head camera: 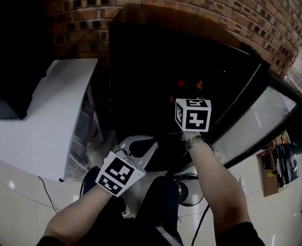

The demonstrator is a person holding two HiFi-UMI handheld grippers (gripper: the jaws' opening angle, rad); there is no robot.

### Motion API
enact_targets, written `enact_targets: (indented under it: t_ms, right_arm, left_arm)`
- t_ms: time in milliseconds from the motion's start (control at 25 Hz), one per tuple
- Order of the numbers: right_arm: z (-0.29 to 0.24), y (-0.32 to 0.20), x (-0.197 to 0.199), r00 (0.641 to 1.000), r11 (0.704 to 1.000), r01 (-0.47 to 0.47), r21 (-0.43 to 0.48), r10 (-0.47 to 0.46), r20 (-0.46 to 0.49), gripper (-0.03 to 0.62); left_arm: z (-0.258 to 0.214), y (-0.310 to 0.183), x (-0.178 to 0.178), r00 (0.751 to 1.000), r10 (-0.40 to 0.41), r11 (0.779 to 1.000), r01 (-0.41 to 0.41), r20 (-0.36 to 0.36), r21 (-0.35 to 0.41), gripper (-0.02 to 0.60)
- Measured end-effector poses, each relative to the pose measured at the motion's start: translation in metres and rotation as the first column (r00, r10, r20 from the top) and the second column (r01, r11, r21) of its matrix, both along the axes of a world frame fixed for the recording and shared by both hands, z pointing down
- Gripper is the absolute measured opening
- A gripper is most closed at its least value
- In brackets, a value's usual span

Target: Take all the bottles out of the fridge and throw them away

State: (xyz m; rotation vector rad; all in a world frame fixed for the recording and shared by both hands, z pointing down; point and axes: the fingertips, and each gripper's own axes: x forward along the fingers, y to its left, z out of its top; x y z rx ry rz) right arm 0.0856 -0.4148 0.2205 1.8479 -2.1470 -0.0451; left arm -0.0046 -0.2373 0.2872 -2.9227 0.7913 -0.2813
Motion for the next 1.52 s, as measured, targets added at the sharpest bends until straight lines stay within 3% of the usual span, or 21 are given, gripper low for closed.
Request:
enact_targets:
  t_ms: [400,440,680,1160,1520]
  right_arm:
    - [0.005,-0.031,0.004,0.998,0.996,-0.068,-0.049,0.068,0.005,0.193]
    - [0.005,-0.032,0.005,0.997,0.996,-0.071,-0.05,0.072,0.01,0.169]
    - [0.001,-0.025,-0.001,0.999,0.998,-0.032,-0.046,0.033,0.023,0.14]
    - [-0.015,0.052,-0.018,0.997,0.997,0.078,0.019,-0.078,-0.014,0.135]
    - [0.011,0.137,-0.003,0.993,0.993,0.116,-0.02,-0.116,0.001,0.135]
  left_arm:
    - [0.001,-0.009,-0.015,1.0,-0.008,1.0,0.008,-0.008,-0.006,0.005]
    - [0.001,-0.011,-0.016,1.0,-0.009,1.0,0.009,-0.01,-0.008,0.005]
    - [0.004,-0.012,-0.014,1.0,-0.002,1.0,0.002,-0.029,-0.029,0.005]
    - [-0.009,0.014,0.008,0.998,0.024,1.0,-0.025,-0.062,-0.019,0.005]
    - [0.001,0.051,0.032,0.998,0.018,0.999,-0.02,-0.053,-0.045,0.005]
